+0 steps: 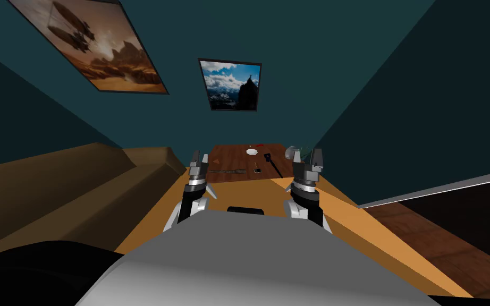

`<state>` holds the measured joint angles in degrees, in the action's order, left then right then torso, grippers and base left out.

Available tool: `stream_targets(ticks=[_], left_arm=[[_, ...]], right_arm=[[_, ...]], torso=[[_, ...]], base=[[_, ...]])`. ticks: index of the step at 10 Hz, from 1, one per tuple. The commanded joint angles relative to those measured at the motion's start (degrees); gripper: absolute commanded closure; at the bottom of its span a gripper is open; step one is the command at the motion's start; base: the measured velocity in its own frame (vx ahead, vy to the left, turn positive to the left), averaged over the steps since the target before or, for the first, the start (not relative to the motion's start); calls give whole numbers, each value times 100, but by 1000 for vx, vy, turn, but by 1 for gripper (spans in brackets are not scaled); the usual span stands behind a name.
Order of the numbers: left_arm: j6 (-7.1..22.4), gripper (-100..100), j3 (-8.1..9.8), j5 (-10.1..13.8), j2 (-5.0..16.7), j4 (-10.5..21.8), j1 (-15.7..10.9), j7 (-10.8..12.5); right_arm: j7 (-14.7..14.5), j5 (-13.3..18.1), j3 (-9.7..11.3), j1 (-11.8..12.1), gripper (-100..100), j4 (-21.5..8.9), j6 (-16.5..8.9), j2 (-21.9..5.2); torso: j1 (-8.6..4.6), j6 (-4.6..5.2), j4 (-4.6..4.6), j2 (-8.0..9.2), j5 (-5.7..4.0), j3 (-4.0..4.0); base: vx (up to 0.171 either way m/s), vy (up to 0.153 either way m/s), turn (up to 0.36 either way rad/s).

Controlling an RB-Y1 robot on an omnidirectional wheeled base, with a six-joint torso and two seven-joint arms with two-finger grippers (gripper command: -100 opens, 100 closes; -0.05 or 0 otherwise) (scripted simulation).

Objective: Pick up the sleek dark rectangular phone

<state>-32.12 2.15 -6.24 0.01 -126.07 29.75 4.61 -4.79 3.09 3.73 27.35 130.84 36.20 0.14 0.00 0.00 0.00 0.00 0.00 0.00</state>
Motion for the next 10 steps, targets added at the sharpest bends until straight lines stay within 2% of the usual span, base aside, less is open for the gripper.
stream_targets(ticks=[1,5,9,10], left_arm=[[0,0,0,0,0,0,0,0],[0,0,-1,0,0,0,-2,0],[0,0,-1,0,0,0,-2,0],[0,0,-1,0,0,0,-2,0]], right_arm=[[1,33,-17,28,-100,-77,-6,-172],[3,235,-102,182,-100,-527,-37,-808],[-15,607,-232,444,-100,-1282,-86,-1552],[-15,607,-232,444,-100,-1282,-86,-1585]], torso=[[0,0,0,0,0,0],[4,-2,7,34,1,19],[11,-2,10,45,2,26],[10,-3,10,43,3,25]], base=[[-19,6,92],[-83,20,184],[-111,44,320],[-73,25,86]])
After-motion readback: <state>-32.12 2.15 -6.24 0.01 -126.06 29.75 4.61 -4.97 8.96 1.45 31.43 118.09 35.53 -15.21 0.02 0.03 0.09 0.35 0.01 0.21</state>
